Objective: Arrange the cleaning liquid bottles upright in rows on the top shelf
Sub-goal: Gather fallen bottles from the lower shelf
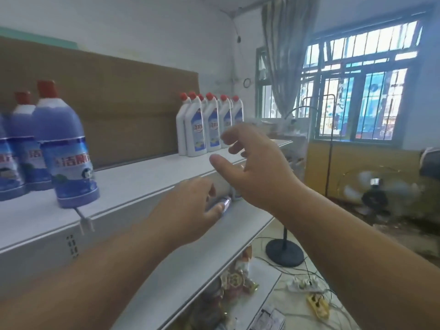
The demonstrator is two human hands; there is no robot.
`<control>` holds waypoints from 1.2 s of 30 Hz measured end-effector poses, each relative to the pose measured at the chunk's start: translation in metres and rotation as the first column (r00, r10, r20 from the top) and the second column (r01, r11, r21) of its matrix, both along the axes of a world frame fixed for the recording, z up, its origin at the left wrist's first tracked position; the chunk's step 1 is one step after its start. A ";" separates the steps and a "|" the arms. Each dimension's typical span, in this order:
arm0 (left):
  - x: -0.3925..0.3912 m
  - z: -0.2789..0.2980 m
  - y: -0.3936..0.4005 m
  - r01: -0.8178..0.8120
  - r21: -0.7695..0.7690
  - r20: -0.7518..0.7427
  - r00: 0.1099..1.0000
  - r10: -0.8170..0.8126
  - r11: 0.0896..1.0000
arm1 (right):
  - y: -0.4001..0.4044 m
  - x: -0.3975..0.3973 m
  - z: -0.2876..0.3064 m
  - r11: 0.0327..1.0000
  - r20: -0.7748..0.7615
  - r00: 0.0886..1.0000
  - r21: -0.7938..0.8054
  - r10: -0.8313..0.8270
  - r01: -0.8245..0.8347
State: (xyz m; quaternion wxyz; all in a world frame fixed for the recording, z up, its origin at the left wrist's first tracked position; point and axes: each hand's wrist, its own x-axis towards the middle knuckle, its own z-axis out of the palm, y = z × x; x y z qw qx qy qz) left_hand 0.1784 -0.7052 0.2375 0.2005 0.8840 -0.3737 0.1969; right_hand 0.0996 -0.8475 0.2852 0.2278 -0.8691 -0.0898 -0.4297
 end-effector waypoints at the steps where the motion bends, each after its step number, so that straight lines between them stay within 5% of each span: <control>1: 0.007 0.004 0.000 -0.017 -0.009 0.010 1.000 0.017 1.000 | 0.000 0.011 0.002 1.000 0.007 1.000 -0.001 0.021 -0.021; 8: 0.029 0.021 0.012 -0.189 -0.113 0.079 0.977 0.199 0.975 | 0.000 0.075 0.018 0.967 0.026 0.967 -0.027 0.253 -0.252; 16: 0.023 0.028 0.063 -0.477 -0.195 0.130 0.854 0.504 0.857 | 0.028 0.124 0.020 0.875 -0.043 0.874 -0.004 0.484 -0.484; 26: 0.025 0.036 0.143 -0.708 -0.337 0.009 0.657 0.754 0.621 | 0.121 0.165 0.040 0.790 -0.091 0.785 0.087 0.613 -0.607; 29: 0.037 0.041 0.160 -0.764 -0.347 -0.156 0.619 0.770 0.544 | 0.146 0.176 0.048 0.772 -0.193 0.747 0.157 0.636 -0.616; 36: 0.064 0.049 0.162 -0.658 -0.269 -0.424 0.737 0.527 0.704 | 0.163 0.193 0.055 0.720 -0.298 0.656 0.292 0.694 -0.630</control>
